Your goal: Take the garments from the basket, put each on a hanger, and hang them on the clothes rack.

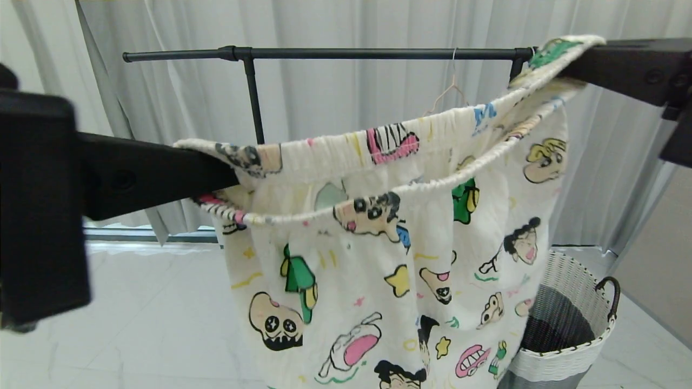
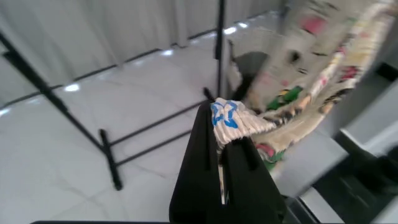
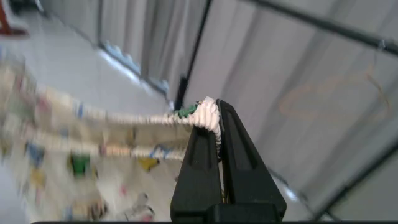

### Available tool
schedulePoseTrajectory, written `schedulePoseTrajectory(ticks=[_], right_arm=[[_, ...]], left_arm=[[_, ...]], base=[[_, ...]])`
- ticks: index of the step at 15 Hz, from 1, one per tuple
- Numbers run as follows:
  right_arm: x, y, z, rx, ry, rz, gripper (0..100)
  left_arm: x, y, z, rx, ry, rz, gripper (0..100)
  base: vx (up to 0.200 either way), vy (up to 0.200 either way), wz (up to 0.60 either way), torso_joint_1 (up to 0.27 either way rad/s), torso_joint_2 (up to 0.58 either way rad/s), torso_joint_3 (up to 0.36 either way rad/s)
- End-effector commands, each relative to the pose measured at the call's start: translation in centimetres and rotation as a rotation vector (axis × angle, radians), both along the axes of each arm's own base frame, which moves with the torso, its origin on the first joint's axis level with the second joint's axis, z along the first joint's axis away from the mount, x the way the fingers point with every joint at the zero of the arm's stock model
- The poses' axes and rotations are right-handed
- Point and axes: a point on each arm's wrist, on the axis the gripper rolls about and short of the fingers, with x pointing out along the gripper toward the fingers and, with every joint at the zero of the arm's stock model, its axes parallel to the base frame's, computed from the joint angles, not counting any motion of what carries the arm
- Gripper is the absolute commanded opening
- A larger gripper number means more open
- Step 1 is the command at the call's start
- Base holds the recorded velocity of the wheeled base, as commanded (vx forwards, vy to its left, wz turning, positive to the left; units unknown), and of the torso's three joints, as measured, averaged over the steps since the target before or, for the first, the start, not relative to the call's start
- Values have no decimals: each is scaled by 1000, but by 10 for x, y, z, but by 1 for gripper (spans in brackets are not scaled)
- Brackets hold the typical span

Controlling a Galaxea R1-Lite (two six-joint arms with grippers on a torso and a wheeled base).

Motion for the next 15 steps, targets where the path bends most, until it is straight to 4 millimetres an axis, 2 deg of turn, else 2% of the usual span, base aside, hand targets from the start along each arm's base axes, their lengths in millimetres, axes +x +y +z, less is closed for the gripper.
schedulePoseTrajectory(ticks=[1, 5, 12, 13, 15], right_arm=[[25, 46, -24, -33, 8, 77, 0], [29, 56, -25, -38, 11, 88, 0], [26, 49, -21, -27, 5, 77, 0], [26, 37, -20, -33, 13, 42, 0], [19, 5, -16, -75, 42, -22, 0]], left_arm=[[-27, 15, 9, -73, 4, -131, 0], [-46, 34, 16, -140, 28, -324, 0], [-47, 34, 11, -121, 28, -339, 0], [-45, 31, 7, -96, 28, -318, 0], [-24, 24, -18, 119, -81, -53, 0]], base=[[0, 0, 0, 0, 0, 0], [0, 0, 0, 0, 0, 0], [0, 0, 0, 0, 0, 0], [0, 0, 0, 0, 0, 0], [0, 0, 0, 0, 0, 0]])
